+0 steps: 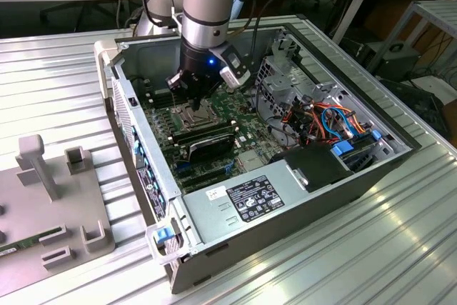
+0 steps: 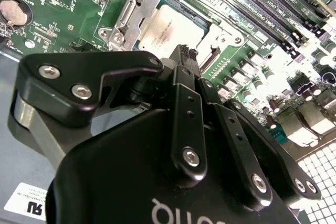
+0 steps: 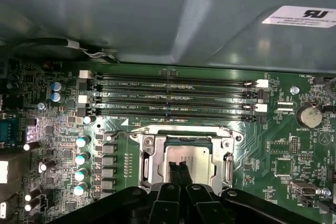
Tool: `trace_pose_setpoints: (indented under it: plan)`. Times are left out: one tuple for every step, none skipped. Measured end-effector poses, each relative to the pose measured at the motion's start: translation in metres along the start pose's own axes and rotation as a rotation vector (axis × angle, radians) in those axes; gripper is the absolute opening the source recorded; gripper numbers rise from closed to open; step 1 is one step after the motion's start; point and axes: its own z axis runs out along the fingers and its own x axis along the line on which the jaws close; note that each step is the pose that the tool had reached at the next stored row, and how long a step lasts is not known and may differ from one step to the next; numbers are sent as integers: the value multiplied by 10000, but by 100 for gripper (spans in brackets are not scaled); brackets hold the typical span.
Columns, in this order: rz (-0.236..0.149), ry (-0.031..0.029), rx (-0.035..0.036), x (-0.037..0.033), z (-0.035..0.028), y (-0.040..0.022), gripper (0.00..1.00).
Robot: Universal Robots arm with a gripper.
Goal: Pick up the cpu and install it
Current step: 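Close the cpu cover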
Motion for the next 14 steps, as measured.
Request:
trace_pose_setpoints:
  plan:
    - [-11,0,-2,-7,1,0,11]
    - [-30,0,-3,-17,3,-1,11]
    - [-44,2,-2,-29,4,-1,11]
    - [-49,2,-2,-39,6,-2,11]
    - [-55,3,-1,-57,8,-5,11]
    - [-57,4,0,-63,8,-8,11]
    - [-57,4,-1,-64,8,-12,11]
    - [-56,2,-2,-64,9,-14,11]
    - [-55,3,-1,-64,8,-14,11]
    - [-55,4,0,-64,4,-14,11]
    - [-56,4,1,-64,-3,-15,11]
    - [-57,3,-1,-65,-10,-14,11]
    - [-56,3,0,-65,-18,-14,11]
    - [-56,2,-3,-66,-27,-13,11]
